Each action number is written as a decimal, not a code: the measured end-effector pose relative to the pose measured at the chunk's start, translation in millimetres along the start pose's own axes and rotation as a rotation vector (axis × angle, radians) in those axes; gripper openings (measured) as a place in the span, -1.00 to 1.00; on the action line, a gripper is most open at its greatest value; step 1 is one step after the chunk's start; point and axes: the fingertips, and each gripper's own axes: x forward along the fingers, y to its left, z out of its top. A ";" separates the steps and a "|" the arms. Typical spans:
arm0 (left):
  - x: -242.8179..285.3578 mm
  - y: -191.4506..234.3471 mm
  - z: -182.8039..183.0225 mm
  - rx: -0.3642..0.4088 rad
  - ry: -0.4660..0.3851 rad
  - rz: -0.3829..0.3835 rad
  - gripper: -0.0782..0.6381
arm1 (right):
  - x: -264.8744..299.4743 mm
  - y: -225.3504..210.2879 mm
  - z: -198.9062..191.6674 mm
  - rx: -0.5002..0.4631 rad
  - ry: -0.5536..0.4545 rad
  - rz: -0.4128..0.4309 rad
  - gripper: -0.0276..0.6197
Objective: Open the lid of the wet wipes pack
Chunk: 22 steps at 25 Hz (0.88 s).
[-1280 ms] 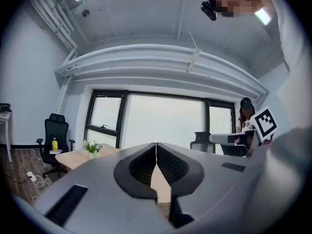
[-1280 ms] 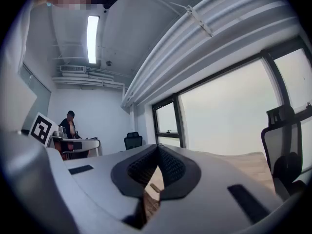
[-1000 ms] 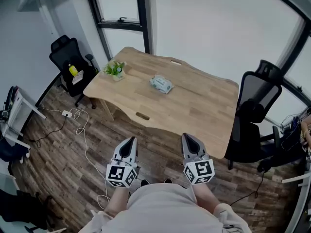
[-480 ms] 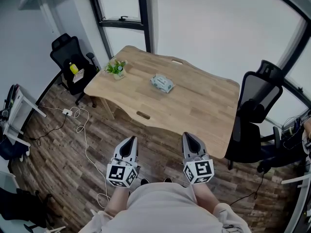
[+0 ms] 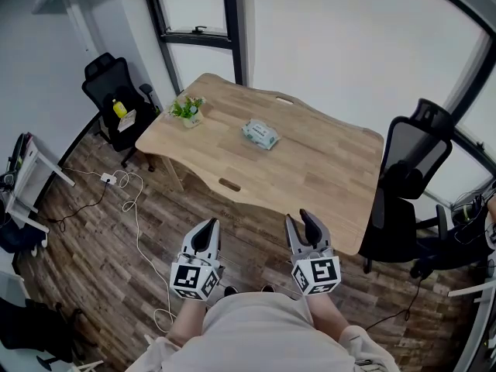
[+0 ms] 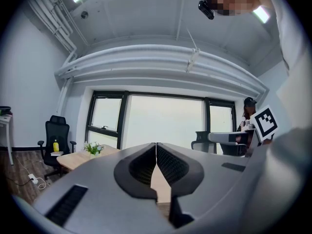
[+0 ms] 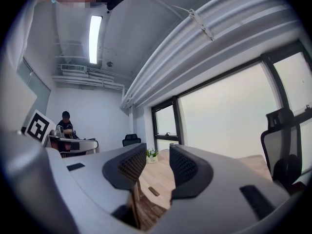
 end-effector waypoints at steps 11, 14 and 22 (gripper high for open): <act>3.7 -3.6 -1.8 -0.002 0.005 -0.007 -0.72 | 2.1 -2.1 -4.3 0.038 0.006 0.019 0.41; 2.6 -5.1 -1.6 0.000 0.006 -0.003 -0.72 | 2.0 0.0 -7.4 0.042 0.019 0.035 0.47; 0.4 -9.8 -3.5 -0.001 0.006 0.020 -0.72 | 0.8 -2.3 -8.8 0.043 0.024 0.061 0.47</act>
